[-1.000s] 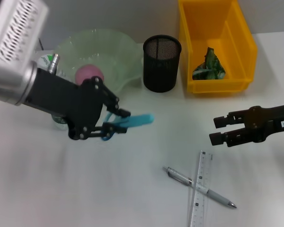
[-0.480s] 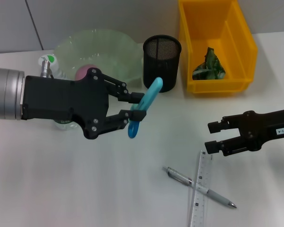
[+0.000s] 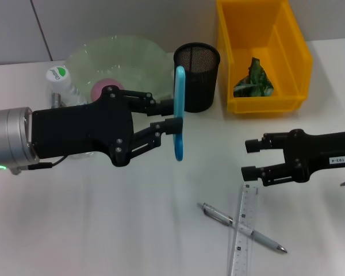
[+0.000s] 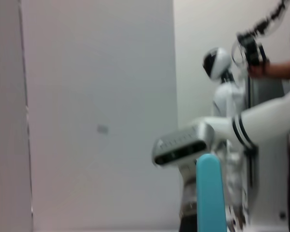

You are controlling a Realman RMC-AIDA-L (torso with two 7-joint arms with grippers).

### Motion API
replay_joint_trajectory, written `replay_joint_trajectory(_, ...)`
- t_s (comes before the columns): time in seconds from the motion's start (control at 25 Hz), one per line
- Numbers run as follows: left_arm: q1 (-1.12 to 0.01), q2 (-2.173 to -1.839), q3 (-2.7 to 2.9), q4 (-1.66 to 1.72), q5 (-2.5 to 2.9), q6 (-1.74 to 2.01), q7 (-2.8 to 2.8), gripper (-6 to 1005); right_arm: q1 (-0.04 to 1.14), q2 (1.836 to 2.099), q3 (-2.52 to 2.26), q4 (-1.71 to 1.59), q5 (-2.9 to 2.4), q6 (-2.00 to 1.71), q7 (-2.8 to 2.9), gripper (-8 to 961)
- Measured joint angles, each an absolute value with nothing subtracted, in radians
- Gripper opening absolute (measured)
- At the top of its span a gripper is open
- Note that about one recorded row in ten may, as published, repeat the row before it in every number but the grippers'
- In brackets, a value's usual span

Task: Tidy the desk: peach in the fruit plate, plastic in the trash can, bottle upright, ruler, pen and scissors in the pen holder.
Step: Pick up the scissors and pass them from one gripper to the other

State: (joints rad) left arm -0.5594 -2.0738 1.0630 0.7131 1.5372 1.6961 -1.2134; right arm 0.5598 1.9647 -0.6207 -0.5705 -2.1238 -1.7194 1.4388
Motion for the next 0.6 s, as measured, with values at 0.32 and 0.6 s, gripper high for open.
replay_joint_trajectory(0.32,-0.553,-2.075,1.065,0.574,1.410,1.729,-1.156,240,0.536,1.996,-0.572,-0.569,-2.083,-1.718,1.360,816)
replay_joint_trajectory(0.6,-0.551,-2.075,1.064,0.500,1.349,1.796,-1.154,240,0.538,2.031,-0.572,-0.566,-2.065,-1.703,1.331,816)
